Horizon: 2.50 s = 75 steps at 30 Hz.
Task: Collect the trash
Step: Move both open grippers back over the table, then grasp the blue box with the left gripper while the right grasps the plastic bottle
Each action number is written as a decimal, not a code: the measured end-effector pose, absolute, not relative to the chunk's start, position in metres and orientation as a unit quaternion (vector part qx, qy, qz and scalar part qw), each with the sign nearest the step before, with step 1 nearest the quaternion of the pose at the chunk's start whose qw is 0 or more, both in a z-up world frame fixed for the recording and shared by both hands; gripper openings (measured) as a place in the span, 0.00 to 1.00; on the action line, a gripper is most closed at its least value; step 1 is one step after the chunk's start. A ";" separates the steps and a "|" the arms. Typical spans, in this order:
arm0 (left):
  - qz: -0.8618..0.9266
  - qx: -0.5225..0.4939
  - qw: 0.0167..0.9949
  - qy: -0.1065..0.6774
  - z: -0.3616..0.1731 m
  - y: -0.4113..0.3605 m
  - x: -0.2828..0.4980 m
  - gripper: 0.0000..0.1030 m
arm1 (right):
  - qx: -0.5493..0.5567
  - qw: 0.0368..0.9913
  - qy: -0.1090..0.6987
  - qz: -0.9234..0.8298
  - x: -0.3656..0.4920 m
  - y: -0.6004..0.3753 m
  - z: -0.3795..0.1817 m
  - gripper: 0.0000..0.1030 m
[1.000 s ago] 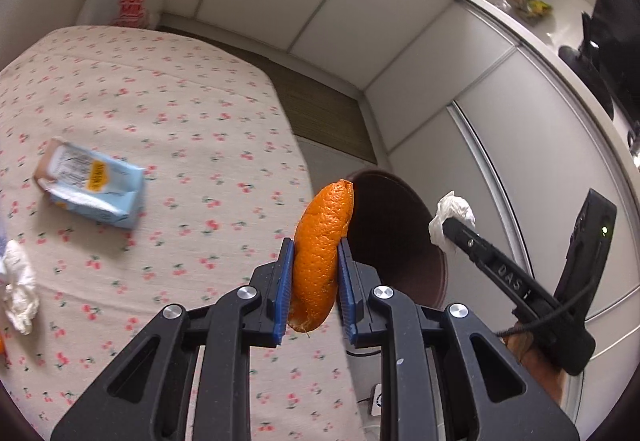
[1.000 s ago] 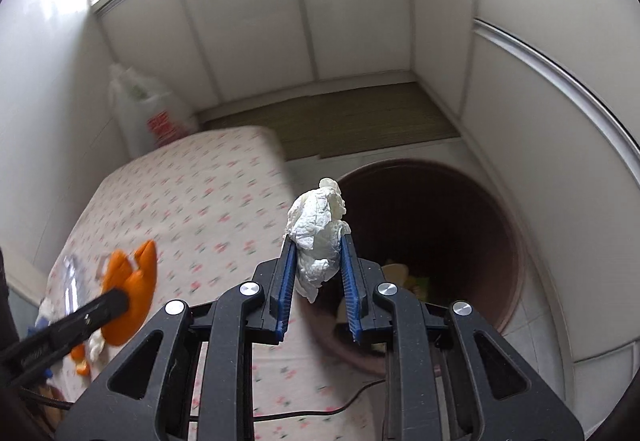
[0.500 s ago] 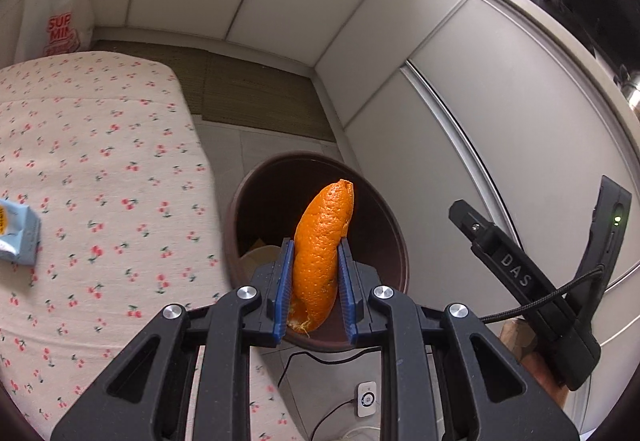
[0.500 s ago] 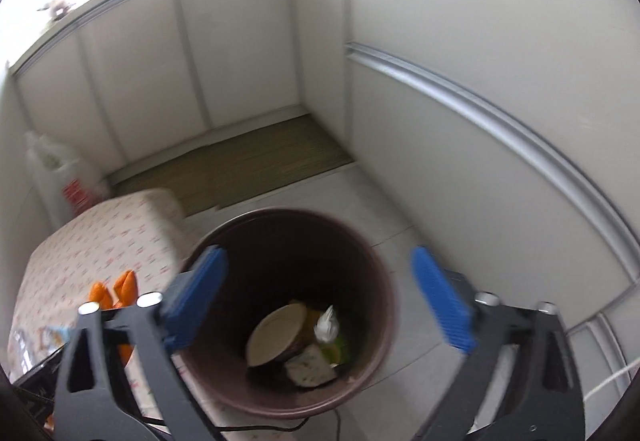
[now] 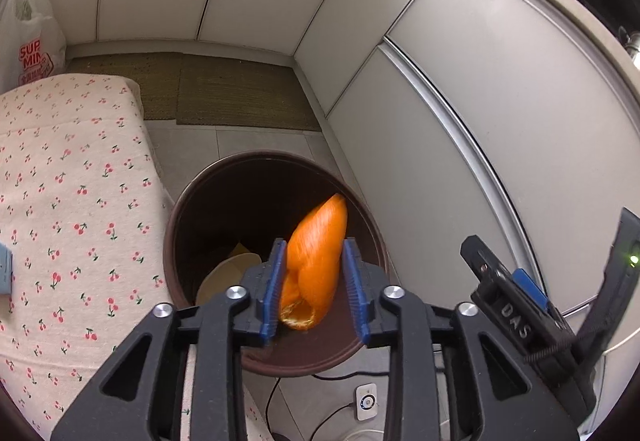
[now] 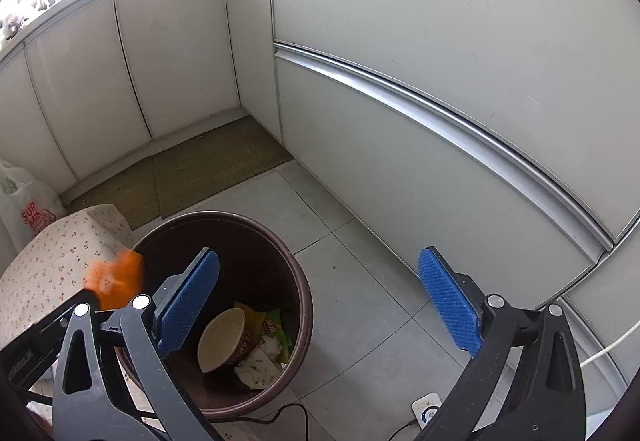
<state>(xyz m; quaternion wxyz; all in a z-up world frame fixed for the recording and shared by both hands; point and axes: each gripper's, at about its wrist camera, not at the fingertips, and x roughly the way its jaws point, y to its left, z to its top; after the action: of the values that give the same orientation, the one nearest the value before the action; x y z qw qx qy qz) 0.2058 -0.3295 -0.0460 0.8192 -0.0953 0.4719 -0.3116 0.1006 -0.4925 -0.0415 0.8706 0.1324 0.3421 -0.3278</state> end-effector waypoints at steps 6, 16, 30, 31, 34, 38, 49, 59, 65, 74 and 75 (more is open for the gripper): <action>-0.297 -0.092 0.826 0.470 -0.047 -0.326 0.206 0.46 | 0.118 0.874 0.336 -0.331 0.099 -0.489 -0.039 0.93; -0.244 -0.067 0.865 0.433 -0.037 -0.297 0.193 0.64 | 0.082 0.883 0.337 -0.316 0.105 -0.460 -0.034 0.93; -0.172 -0.112 0.871 0.447 -0.056 -0.213 0.190 0.65 | 0.029 0.897 0.350 -0.268 0.120 -0.405 -0.032 0.93; -0.168 -0.115 0.871 0.447 -0.055 -0.207 0.189 0.65 | 0.023 0.899 0.350 -0.263 0.121 -0.398 -0.032 0.93; -0.155 -0.125 0.872 0.447 -0.056 -0.185 0.187 0.65 | 0.001 0.903 0.352 -0.245 0.126 -0.376 -0.032 0.93; -0.133 -0.141 0.871 0.452 -0.062 -0.153 0.184 0.69 | -0.011 0.908 0.358 -0.216 0.135 -0.348 -0.032 0.93; -0.062 -0.175 0.870 0.456 -0.078 -0.057 0.172 0.70 | -0.056 0.922 0.360 -0.130 0.156 -0.249 -0.036 0.93; -0.001 -0.199 0.869 0.453 -0.086 0.024 0.159 0.70 | -0.087 0.926 0.363 -0.061 0.165 -0.165 -0.043 0.93; 0.032 -0.211 0.865 0.454 -0.094 0.061 0.150 0.70 | -0.104 0.924 0.366 -0.030 0.166 -0.129 -0.048 0.93; 0.094 -0.225 0.862 0.444 -0.098 0.121 0.131 0.70 | -0.115 0.923 0.367 0.019 0.171 -0.079 -0.053 0.93; 0.102 -0.228 0.861 0.443 -0.099 0.128 0.129 0.70 | -0.116 0.923 0.367 0.025 0.172 -0.073 -0.053 0.93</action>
<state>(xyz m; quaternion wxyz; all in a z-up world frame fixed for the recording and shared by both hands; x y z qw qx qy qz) 0.1287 0.1280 -0.0987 0.8610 -0.2279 0.4430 0.1024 0.1717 -0.0734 -0.0535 0.9226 -0.1163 0.3670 0.0247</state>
